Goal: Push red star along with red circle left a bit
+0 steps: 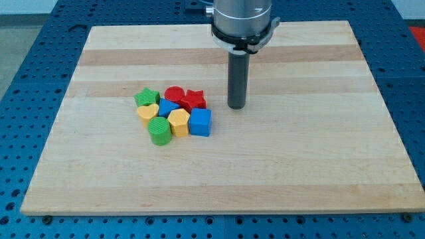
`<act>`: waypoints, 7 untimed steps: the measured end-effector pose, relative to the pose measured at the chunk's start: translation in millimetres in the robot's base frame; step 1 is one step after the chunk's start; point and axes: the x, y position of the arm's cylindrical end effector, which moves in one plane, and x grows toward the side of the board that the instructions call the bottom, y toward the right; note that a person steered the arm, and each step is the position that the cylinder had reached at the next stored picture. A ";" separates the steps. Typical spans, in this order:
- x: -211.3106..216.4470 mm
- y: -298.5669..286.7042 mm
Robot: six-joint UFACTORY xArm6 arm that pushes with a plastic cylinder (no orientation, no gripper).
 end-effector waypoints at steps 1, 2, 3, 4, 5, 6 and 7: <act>0.0 -11.7; 0.0 -22.6; 0.0 -32.2; -1.1 -42.4; -3.4 -52.6; -3.9 -60.0; -3.9 -60.9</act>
